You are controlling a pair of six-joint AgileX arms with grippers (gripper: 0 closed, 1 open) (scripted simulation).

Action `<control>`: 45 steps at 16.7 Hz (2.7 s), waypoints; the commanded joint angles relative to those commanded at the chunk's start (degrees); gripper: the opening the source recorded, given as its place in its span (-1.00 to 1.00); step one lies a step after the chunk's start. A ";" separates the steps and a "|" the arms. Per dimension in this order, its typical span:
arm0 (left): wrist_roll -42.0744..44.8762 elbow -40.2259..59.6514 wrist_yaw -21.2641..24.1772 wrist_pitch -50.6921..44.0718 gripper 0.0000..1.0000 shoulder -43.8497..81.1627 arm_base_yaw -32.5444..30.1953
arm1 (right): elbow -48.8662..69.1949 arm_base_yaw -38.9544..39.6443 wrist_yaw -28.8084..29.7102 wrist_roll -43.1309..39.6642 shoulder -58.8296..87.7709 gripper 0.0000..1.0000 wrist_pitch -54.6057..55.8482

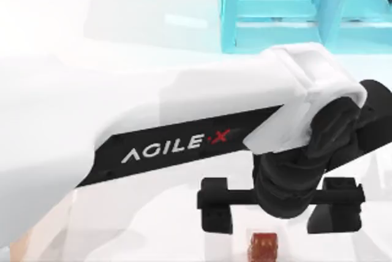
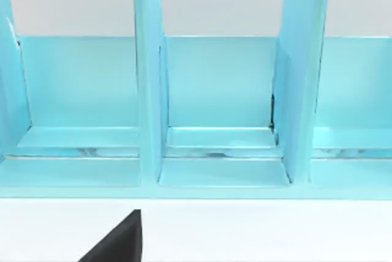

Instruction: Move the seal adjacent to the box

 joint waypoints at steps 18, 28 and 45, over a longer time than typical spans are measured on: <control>0.13 -14.71 0.05 20.26 0.40 5.62 -0.09 | 0.00 0.00 0.00 0.00 0.00 1.00 0.00; 0.13 -14.71 0.05 20.26 -1.00 5.62 -0.09 | 0.00 0.00 0.00 0.00 0.00 1.00 0.00; 0.08 -8.33 0.02 10.25 -1.00 1.87 -0.12 | 0.00 0.00 0.00 0.00 0.00 1.00 0.00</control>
